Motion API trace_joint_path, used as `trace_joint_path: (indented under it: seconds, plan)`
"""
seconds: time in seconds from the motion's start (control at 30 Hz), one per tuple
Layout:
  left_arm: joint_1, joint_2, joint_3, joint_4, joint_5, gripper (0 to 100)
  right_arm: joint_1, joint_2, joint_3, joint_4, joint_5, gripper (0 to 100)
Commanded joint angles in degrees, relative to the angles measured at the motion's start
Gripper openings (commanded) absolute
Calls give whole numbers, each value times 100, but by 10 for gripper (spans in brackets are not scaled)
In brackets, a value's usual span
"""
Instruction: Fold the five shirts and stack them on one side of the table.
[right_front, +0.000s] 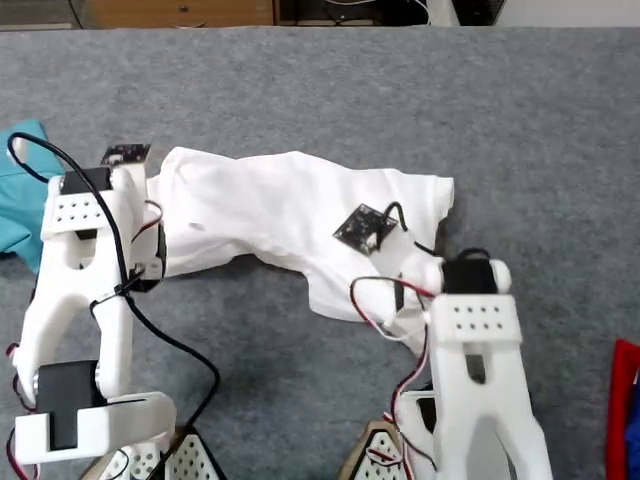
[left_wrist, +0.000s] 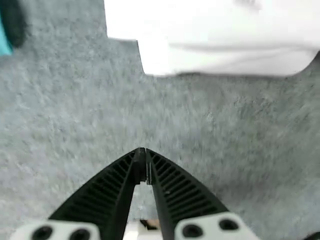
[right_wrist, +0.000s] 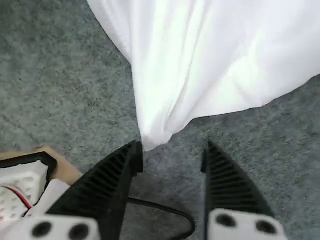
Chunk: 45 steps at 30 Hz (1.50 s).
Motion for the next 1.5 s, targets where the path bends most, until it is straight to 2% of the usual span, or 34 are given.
trace_joint_path:
  seconds: [0.0, 0.13, 0.23, 0.33, 0.5, 0.7, 0.83, 0.9, 1.0, 1.1, 1.27, 1.47]
  plan:
    - [-18, 4, -642, -88, 18, 19, 101, -637, -303, 202, 141, 309]
    - [-9, 22, -1143, -862, 501, 19, 92, -778, -892, -246, -123, 247]
    - [316, 207, -1240, -1679, 853, 19, 66, -286, -1051, -1204, -703, 118]
    - [941, 752, -1380, -1908, 897, 19, 4, 664, -1121, -2303, -1011, 2]
    - [1530, 2079, -2084, -2242, 897, 19, -4, 2571, -1710, -3464, -1697, 5]
    - [1301, 3688, -3604, -2435, 862, 19, -4, 4831, -3002, -4176, -2426, 5]
    - [976, 4391, -4571, -2251, 853, 19, 13, 6097, -3943, -4053, -2541, 5]
    - [888, 4637, -4976, -1802, 835, 19, 48, 6571, -4374, -3798, -2532, 5]
    - [862, 4866, -5336, -967, 422, 19, 242, 7178, -5068, -3385, -2532, 5]
    - [853, 4936, -5477, -343, 167, 19, 488, 7723, -5903, -2875, -2514, 5]
    - [774, 4866, -5451, 422, 167, 19, 752, 8611, -7336, -2022, -2523, 5]
    - [730, 4910, -5336, 985, 167, 19, 760, 9464, -8840, -1099, -2505, 5]
